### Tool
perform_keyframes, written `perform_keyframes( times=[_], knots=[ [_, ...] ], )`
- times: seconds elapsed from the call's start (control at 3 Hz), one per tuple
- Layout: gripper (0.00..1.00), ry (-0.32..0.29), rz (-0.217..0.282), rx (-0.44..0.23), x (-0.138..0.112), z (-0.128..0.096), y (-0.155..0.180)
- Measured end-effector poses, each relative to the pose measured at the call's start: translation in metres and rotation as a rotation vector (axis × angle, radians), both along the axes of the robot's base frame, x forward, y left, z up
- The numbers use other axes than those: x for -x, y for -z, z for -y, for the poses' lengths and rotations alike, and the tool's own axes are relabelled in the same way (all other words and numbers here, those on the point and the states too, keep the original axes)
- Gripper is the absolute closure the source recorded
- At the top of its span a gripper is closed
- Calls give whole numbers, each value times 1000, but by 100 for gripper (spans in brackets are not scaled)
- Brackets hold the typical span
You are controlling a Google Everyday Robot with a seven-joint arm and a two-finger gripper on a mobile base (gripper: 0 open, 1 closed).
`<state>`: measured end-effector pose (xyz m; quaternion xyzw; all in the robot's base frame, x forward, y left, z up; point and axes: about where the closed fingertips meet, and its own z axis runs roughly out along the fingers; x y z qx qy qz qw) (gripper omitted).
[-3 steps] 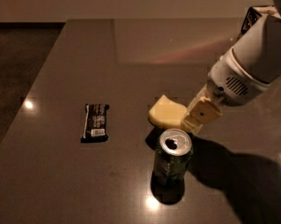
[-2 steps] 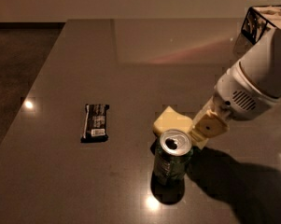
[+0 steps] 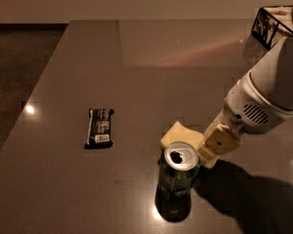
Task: Move sponge near green can
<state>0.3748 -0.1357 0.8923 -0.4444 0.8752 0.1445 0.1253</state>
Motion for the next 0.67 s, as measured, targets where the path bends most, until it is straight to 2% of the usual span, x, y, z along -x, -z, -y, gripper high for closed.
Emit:
perform_keyframes(
  times=[0.33, 0.67],
  knots=[
    [4, 0, 3, 1, 0, -1, -1],
    [0, -1, 5, 1, 0, -1, -1]
  ],
)
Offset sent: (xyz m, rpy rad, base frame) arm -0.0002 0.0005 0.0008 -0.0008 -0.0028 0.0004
